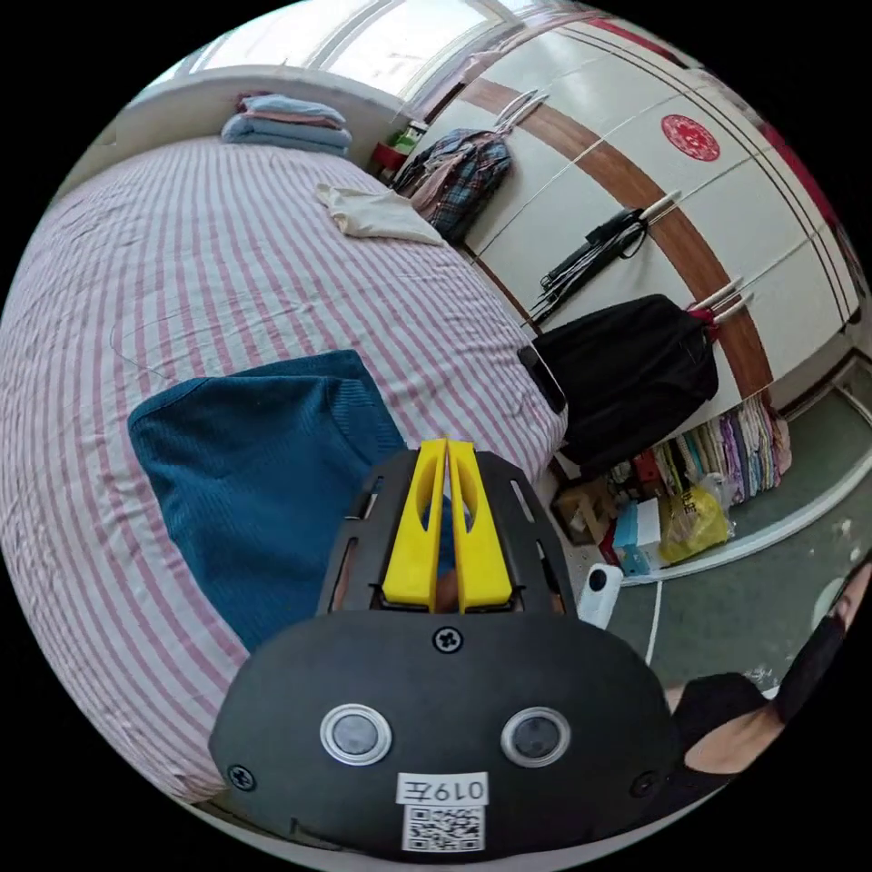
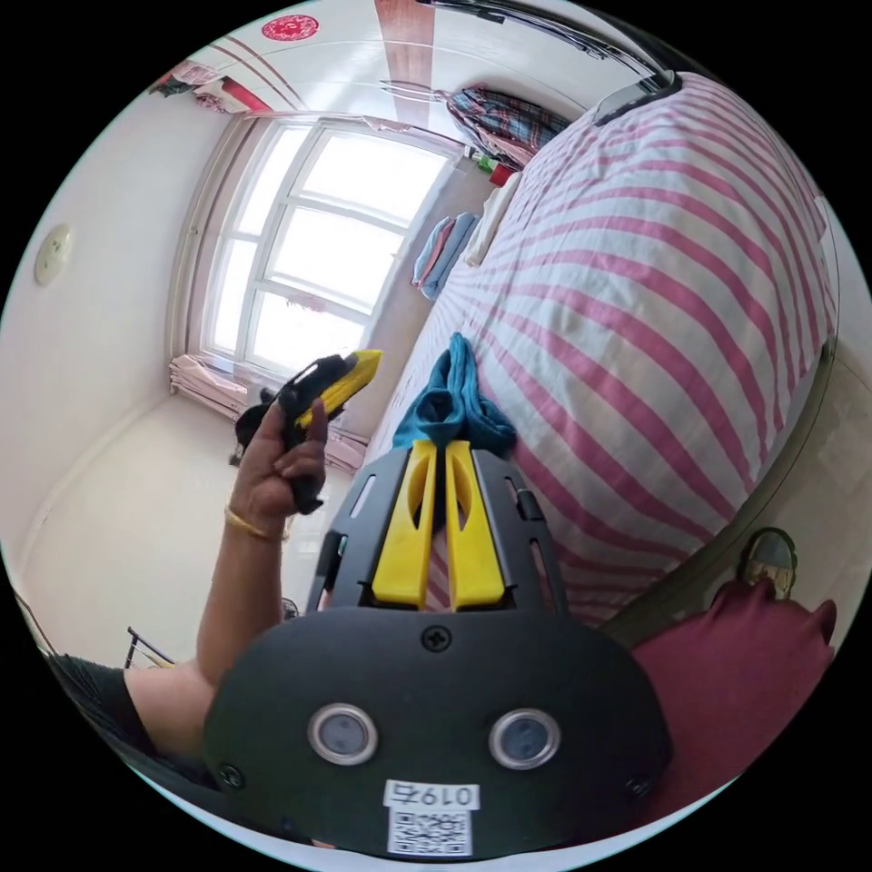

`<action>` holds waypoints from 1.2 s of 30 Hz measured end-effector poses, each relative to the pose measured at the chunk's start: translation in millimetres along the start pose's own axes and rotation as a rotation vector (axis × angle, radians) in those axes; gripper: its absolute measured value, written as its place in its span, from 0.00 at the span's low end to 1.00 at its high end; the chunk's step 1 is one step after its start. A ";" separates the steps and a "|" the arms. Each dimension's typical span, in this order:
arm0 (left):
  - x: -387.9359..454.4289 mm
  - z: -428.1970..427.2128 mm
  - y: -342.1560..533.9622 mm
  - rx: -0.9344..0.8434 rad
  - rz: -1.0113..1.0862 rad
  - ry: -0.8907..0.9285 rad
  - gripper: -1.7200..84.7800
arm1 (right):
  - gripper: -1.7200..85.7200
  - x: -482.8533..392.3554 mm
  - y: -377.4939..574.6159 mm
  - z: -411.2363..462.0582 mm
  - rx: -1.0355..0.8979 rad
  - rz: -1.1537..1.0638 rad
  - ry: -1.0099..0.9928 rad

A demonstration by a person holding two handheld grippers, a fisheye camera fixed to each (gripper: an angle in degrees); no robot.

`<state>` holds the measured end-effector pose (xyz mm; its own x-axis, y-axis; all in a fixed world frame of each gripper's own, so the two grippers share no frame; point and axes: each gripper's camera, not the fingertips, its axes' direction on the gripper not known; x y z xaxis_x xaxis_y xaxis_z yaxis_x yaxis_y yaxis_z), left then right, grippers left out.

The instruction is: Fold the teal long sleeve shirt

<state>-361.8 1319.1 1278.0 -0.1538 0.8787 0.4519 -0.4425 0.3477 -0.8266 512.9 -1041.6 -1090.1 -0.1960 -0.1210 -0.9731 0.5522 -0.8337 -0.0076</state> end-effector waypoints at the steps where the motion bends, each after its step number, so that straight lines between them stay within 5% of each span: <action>1: 10.5 -20.5 33.2 0.057 0.038 -0.059 0.03 | 0.02 -1.0 1.1 0.0 -0.005 -0.003 -0.005; 9: 63.6 -98.0 237.9 0.282 0.172 -0.236 0.04 | 0.02 -12.6 17.8 0.9 -0.005 -0.038 0.040; 13: 127.7 -78.4 316.5 0.299 0.370 -0.812 0.08 | 0.02 -20.7 23.2 -2.5 -0.011 -0.052 0.035; 15: 142.4 -62.8 332.2 0.275 0.411 -0.950 0.11 | 0.02 -24.5 25.5 -3.9 -0.010 -0.061 0.037; 19: 136.3 -48.4 336.1 0.194 0.289 -0.780 0.15 | 0.02 -30.6 31.4 -6.1 -0.008 -0.068 0.039; 25: 136.0 -37.1 334.4 0.204 0.185 -0.865 0.15 | 0.02 -37.8 39.0 -11.2 -0.017 -0.080 0.034; 36: 117.4 -63.6 352.1 0.321 -0.020 -0.757 0.11 | 0.02 -37.9 43.8 -15.0 -0.014 -0.074 -0.029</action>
<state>-479.5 1565.4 1018.7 -0.6467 0.3750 0.6642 -0.6649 0.1495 -0.7318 556.7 -1065.4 -1057.0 -0.2602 -0.0754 -0.9626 0.5470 -0.8331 -0.0826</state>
